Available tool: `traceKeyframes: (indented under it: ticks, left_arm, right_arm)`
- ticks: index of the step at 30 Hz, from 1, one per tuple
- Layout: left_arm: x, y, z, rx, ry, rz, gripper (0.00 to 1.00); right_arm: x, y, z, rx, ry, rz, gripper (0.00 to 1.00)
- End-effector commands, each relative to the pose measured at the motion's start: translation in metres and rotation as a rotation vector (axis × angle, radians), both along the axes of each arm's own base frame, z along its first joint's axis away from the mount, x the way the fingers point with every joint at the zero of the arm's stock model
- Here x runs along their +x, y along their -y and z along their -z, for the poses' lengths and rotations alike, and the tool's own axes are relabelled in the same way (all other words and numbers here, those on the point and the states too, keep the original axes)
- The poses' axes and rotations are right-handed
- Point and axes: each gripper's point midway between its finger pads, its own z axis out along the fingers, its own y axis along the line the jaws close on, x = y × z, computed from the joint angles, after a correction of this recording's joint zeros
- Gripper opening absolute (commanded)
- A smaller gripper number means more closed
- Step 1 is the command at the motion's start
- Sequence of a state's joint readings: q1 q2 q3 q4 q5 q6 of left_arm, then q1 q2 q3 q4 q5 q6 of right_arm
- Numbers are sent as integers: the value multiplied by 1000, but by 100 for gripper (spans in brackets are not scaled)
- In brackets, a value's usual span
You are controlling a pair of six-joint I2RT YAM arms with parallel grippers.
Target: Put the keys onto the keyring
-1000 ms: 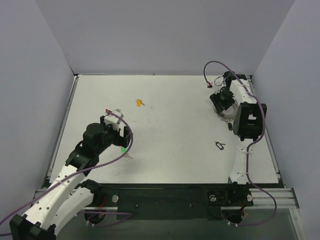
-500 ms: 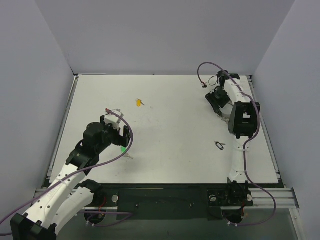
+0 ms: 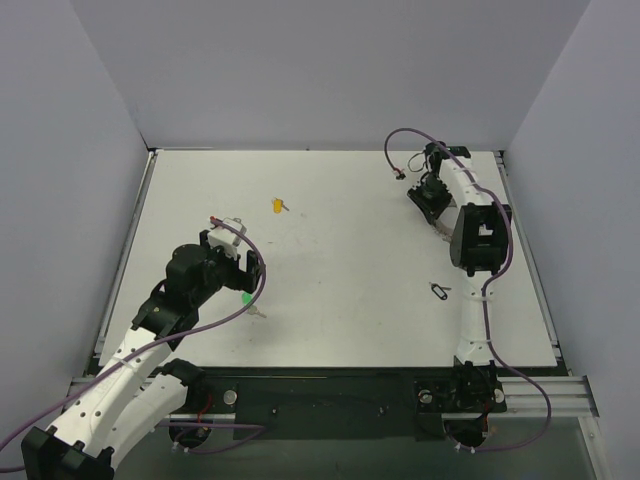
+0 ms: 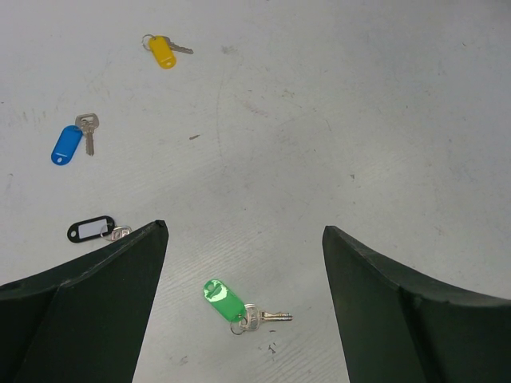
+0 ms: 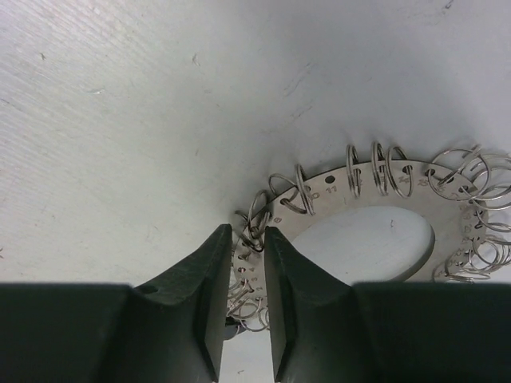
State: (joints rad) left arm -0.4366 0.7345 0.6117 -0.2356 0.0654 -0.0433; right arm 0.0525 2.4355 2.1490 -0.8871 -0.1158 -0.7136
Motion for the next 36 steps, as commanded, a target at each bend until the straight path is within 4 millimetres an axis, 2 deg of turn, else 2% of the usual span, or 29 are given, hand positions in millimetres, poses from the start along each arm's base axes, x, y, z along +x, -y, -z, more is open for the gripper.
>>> traceKeyframes:
  ticks: [1, 3, 6, 12, 19, 24, 26, 29, 33, 36]
  left_arm:
    - [4, 2, -8, -15, 39, 11, 89]
    - [4, 2, -8, -15, 39, 9, 89]
    - [4, 2, -9, -17, 39, 7, 89]
    - [4, 1, -9, -15, 40, 6, 89]
    - [3, 2, -11, -20, 47, 10, 89]
    - [3, 2, -12, -22, 49, 12, 89]
    - [3, 2, -12, -20, 46, 12, 89]
    - [3, 1, -12, -21, 48, 10, 89]
    - [3, 1, -12, -21, 46, 8, 89]
    - [2, 1, -13, -23, 50, 10, 89]
  right_arm:
    - [-9, -9, -15, -2, -29, -39, 13]
    - [-10, -18, -20, 10, -22, -54, 4]
    - [-14, -34, -23, 17, -23, -81, 0]
    - [-30, -64, -26, 38, -47, -142, 0]
    - [-52, -98, -40, 132, -62, -204, 0]
    - [-70, -119, -40, 176, -101, -222, 0]
    - [-72, -124, -38, 182, -110, -207, 3]
    - [-71, -129, -44, 212, -101, -171, 14]
    - [-75, -131, -63, 257, -79, -134, 26]
    - [-78, -124, -83, 303, -49, -105, 31]
